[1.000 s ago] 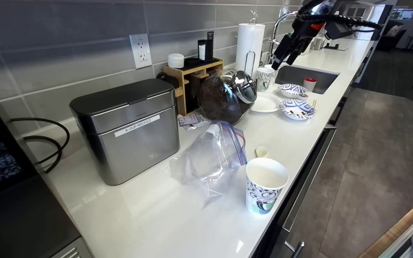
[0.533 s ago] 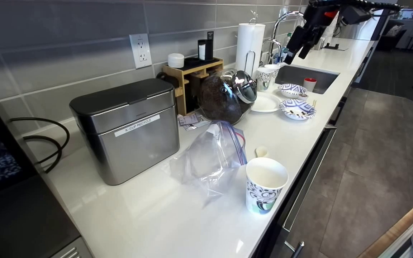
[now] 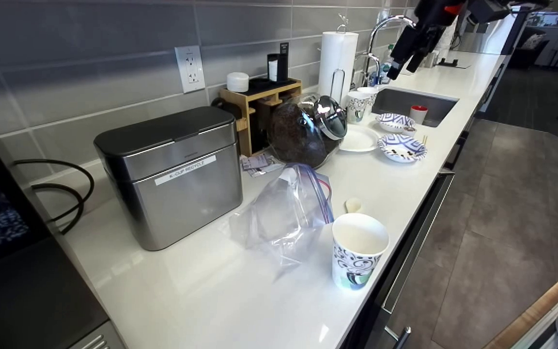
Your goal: Push the silver spoon into the glass container then place the silver lid on the container.
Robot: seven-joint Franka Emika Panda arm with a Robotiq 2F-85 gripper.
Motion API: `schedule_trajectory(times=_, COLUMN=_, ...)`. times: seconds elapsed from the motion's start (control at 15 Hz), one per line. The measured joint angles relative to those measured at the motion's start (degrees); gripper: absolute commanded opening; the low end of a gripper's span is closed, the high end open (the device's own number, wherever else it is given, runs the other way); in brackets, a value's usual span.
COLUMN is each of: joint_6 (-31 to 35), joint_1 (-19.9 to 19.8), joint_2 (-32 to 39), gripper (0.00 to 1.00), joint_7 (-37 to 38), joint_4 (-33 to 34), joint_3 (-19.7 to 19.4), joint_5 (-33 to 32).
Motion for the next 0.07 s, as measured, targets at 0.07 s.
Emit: schedule_trajectory(times=0.07, joint_6=0.0, joint_1=0.0, joint_2=0.02, gripper=1.0, joint_7=0.0, joint_4=0.0, joint_3=-0.01, joint_5=0.0)
